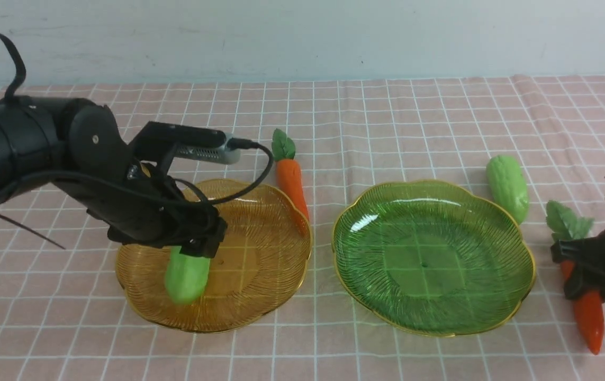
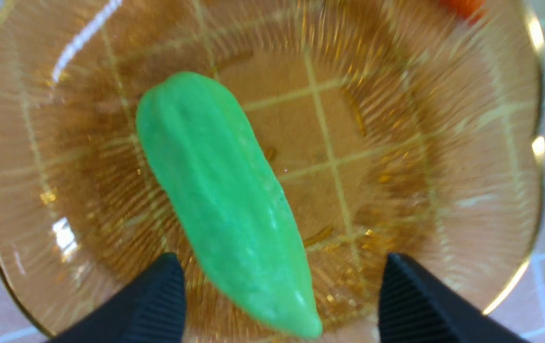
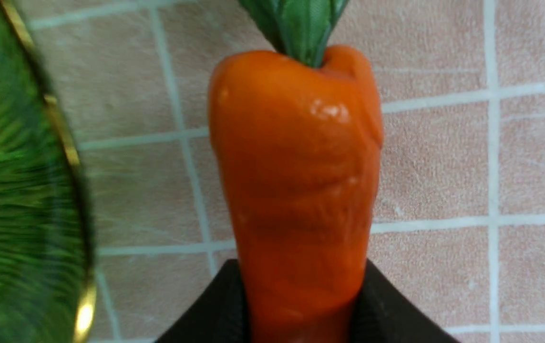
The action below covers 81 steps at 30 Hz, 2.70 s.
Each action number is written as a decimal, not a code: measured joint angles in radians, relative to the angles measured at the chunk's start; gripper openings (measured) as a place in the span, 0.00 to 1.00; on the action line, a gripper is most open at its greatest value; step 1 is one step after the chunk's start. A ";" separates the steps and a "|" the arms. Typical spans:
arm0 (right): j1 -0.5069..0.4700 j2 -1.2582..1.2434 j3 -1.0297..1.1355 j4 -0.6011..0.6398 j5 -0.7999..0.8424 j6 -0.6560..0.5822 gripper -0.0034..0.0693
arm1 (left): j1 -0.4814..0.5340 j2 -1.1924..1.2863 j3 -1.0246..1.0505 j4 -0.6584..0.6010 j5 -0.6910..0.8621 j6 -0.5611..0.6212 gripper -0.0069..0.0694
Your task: Put different types of vegetables on the plate.
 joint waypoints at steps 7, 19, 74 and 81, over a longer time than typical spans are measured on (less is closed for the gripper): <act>0.020 -0.164 -0.105 0.113 0.065 -0.034 0.37 | 0.000 0.022 -0.208 0.000 0.043 -0.016 0.30; 0.241 -0.041 -0.132 0.310 0.034 -0.157 0.40 | -0.010 0.433 -0.739 -0.107 0.143 -0.040 0.37; 0.106 0.243 -0.429 -0.071 -0.213 0.085 0.71 | -0.328 0.701 -1.184 -0.042 0.471 -0.327 0.40; 0.106 0.288 -0.429 0.033 -0.260 0.001 0.71 | -0.345 0.728 -1.183 -0.006 0.471 -0.463 0.40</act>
